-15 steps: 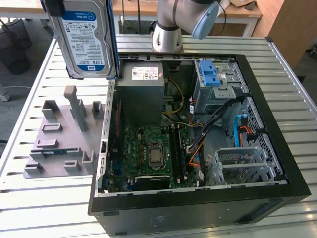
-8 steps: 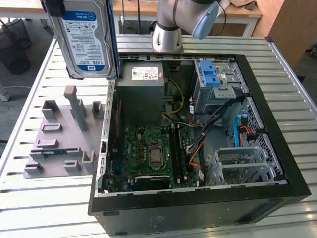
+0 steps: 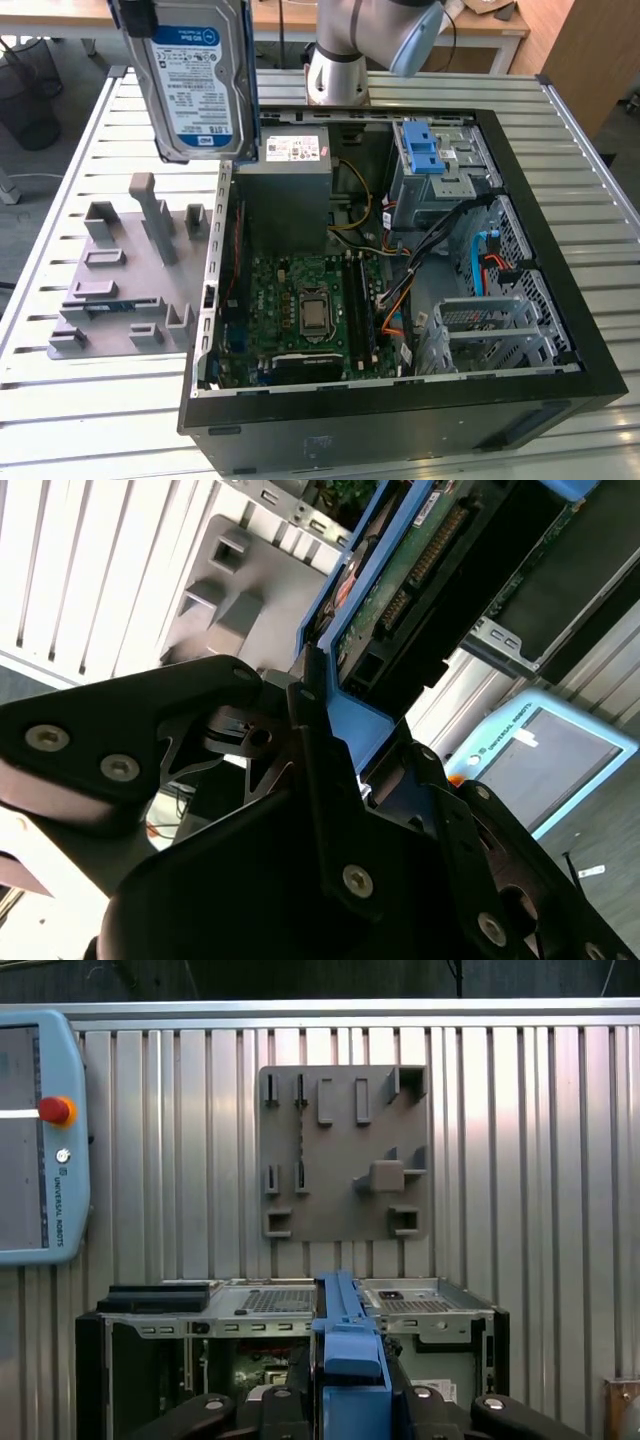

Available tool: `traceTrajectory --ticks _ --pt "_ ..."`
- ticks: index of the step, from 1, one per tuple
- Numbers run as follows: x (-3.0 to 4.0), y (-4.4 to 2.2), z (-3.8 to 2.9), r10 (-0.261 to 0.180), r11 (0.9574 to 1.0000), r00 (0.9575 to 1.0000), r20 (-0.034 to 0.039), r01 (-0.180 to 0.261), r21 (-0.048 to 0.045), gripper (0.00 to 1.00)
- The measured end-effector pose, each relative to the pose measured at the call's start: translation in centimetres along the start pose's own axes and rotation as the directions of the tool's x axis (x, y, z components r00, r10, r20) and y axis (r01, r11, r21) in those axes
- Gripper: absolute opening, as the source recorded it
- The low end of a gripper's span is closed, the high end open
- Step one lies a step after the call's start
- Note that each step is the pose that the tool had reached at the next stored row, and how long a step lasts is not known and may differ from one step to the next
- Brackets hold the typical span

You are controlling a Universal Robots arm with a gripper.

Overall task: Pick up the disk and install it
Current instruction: 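Pick up the disk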

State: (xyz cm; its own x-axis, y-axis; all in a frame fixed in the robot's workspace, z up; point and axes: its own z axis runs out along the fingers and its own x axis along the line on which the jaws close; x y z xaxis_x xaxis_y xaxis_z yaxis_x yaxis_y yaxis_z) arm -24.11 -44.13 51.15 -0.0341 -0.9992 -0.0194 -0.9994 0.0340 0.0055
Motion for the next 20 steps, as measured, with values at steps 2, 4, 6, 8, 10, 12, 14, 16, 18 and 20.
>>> traceTrajectory --ticks 2,4,6,8,10,12,14,16,18,20 --pt "0.03 -0.85 0.00 0.000 1.0000 1.0000 0.0001 0.000 0.0000 0.36" --pt "0.03 -1.41 0.00 0.000 1.0000 1.0000 0.0000 0.000 -0.0001 0.36" --pt "0.04 -2.01 -0.01 0.000 1.0000 1.0000 0.0001 0.000 -0.0001 0.36" --pt "0.06 -2.65 -0.01 0.000 1.0000 1.0000 0.0000 0.000 -0.0002 0.36" --pt "0.11 -3.38 -0.02 0.000 1.0000 1.0000 0.0000 0.000 -0.0003 0.36" --pt "0.13 -4.05 -0.02 0.000 1.0000 1.0000 0.0001 0.000 -0.0003 0.36" --pt "0.15 -4.72 -0.03 0.000 1.0000 1.0000 0.0000 0.000 -0.0003 0.36" --pt "0.20 -5.38 -0.03 0.000 1.0000 1.0000 0.0000 0.000 -0.0004 0.36" --pt "0.23 -5.90 -0.03 0.000 1.0000 1.0000 0.0001 0.000 -0.0003 0.36" --pt "0.23 -6.03 -0.03 0.000 1.0000 1.0000 0.0000 0.000 -0.0003 0.36"
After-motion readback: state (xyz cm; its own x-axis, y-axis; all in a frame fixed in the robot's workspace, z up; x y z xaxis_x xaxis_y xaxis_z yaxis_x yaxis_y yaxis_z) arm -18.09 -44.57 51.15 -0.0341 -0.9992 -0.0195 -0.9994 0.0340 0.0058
